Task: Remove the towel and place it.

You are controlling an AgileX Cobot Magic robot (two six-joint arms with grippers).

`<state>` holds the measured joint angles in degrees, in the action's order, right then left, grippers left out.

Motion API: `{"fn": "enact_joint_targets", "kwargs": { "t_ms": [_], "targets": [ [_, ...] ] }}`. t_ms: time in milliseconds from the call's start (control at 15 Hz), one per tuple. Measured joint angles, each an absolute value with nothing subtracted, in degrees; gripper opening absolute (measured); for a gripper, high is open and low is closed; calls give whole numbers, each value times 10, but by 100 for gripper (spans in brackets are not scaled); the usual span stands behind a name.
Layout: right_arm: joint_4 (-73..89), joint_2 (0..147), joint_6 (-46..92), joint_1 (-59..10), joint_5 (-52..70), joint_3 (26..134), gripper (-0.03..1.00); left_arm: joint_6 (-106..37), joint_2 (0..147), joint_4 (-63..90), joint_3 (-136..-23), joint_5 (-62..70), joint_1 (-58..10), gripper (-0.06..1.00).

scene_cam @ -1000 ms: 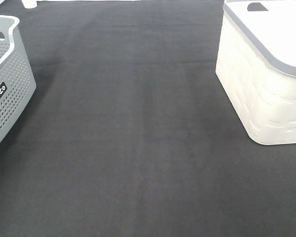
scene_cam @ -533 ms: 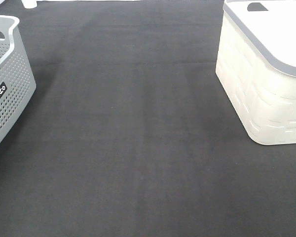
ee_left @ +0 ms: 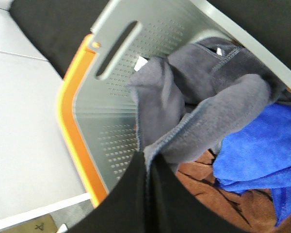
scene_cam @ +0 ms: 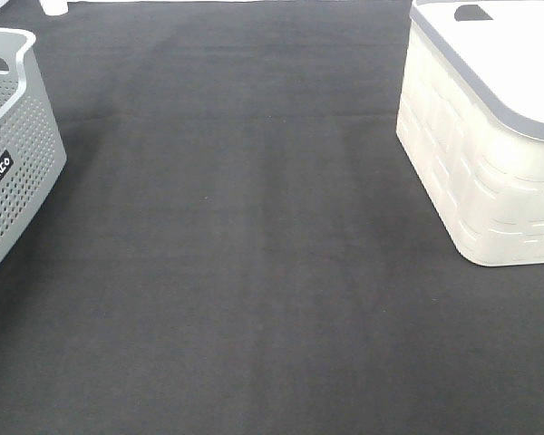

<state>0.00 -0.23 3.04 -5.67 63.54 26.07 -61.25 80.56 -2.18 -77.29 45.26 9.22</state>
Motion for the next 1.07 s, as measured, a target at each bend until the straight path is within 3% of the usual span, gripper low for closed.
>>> {"fn": "enact_joint_targets", "kwargs": {
  "t_ms": [333,867,1067],
  "targets": [
    [0,-2,30,-57,635,261,68,-612,714,-19,-773,431,92,0],
    [0,-2,30,-57,634,261,68,-655,691,21,-773,199,92,0],
    [23,11,30,-57,602,278,68,-661,691,30,-773,149,54,0]
  ]
}}
